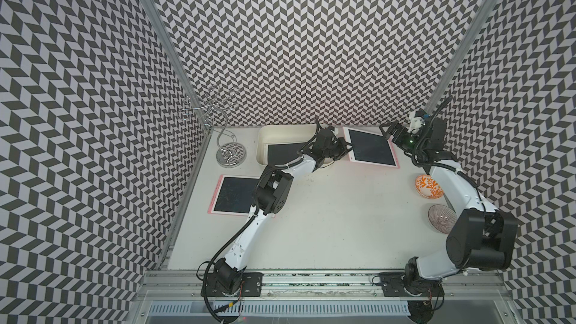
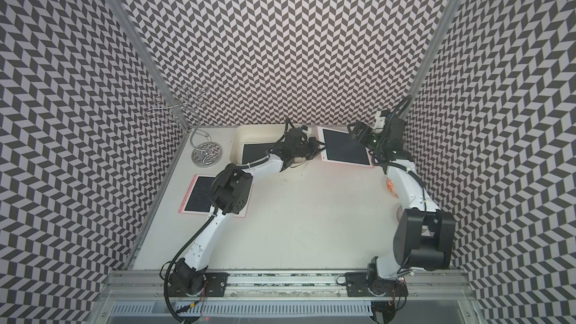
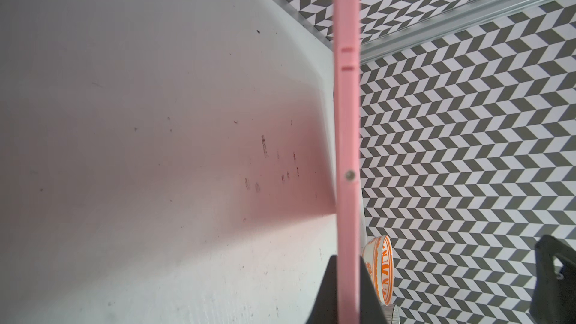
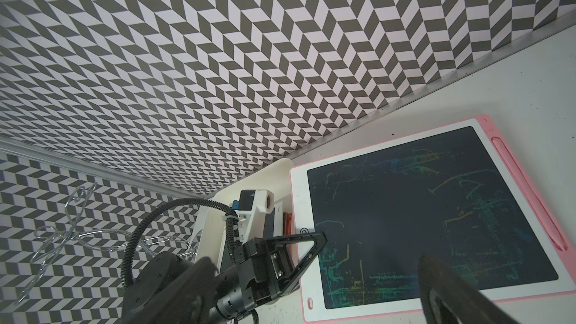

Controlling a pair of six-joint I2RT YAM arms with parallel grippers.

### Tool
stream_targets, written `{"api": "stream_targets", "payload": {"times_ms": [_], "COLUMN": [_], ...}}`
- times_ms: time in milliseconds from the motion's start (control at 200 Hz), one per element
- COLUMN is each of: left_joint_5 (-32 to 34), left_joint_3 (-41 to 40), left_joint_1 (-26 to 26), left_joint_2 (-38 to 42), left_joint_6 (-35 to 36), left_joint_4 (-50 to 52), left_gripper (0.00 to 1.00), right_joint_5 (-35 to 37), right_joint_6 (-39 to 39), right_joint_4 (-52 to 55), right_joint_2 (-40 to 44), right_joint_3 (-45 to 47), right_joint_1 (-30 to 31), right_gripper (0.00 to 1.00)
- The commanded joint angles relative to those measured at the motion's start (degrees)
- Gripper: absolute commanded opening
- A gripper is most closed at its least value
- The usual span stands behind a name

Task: Take out the writing tablet from the storage box
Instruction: Place the writing tablet at the center of the board.

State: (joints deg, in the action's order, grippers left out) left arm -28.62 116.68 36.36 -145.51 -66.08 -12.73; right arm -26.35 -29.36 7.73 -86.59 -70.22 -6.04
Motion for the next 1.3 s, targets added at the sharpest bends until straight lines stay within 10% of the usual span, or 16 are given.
{"api": "stream_targets", "payload": {"times_ms": [0, 1047, 1292], "left_joint_5": [1.44, 12.42, 16.22], "left_joint_3": [1.72, 4.84, 5.70], "left_joint_1": [0.15, 0.29, 0.85], "left_joint_2": [-0.04, 8.03, 10.35], "left_joint_6": [0.76, 16.28, 20.30], "left_joint_4": [0.34, 23.04, 26.70], "left_gripper": [0.17, 0.99, 0.99], "right_joint_5": [-1.43, -3.27, -3.11], "right_joint_6": [-0.49, -1.39, -1.39], "right_joint_4": [-3.35, -3.23, -2.37], "right_joint_2": [0.44, -0.42, -1.11], "right_joint_3": [0.60, -0.27, -1.19], "right_joint_1": [-0.43, -0.55, -0.46], "right_gripper": [1.00, 0.99, 1.00]}}
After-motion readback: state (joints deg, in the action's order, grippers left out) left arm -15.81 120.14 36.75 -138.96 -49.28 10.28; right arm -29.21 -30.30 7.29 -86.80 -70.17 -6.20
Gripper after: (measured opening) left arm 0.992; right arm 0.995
